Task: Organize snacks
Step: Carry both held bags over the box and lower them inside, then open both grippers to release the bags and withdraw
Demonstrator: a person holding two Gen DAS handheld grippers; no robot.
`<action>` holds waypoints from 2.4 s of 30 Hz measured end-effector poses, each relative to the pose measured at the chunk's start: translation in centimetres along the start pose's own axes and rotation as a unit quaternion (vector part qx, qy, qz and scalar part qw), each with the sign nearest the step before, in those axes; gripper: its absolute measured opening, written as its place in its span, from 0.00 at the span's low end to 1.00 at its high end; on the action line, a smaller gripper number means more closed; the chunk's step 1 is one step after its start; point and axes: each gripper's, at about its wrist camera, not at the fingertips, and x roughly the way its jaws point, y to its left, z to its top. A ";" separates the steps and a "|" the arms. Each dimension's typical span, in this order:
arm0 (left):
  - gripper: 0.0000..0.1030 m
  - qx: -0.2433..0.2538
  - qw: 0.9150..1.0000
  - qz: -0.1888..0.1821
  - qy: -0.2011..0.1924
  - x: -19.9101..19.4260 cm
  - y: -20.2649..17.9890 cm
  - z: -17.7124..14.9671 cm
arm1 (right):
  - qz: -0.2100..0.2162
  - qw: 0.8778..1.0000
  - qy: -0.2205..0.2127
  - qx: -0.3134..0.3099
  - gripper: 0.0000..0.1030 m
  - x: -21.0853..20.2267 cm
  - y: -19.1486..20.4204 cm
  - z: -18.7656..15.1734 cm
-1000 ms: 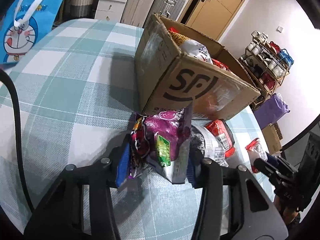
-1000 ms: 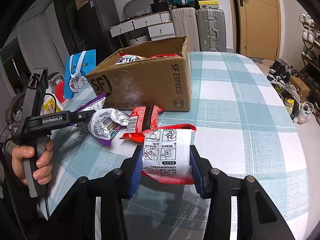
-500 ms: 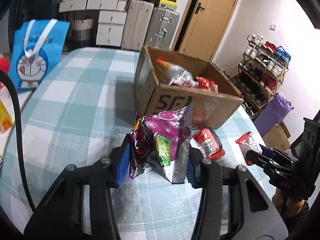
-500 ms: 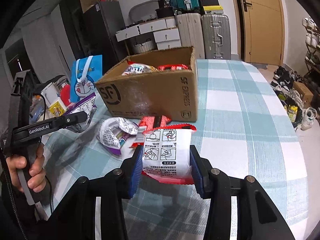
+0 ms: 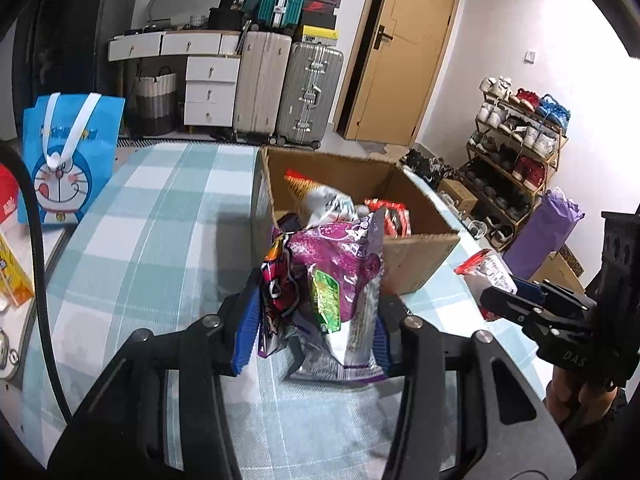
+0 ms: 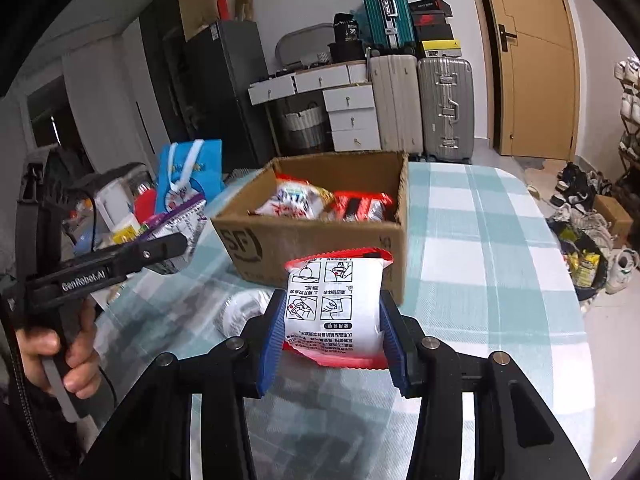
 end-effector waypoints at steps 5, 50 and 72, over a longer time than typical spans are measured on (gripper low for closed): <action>0.42 -0.001 1.000 -0.004 -0.014 -0.4 -0.2 1.3 | 0.009 1.000 -0.007 0.001 0.43 0.2 0.0 1.4; 0.43 0.034 0.999 0.003 -0.006 10.7 -2.5 9.7 | 0.018 0.999 -0.035 0.005 0.43 6.9 -2.7 10.9; 0.43 0.064 0.997 0.023 0.032 17.8 -3.1 9.9 | 0.005 1.000 0.013 -0.009 0.44 14.2 -3.3 11.4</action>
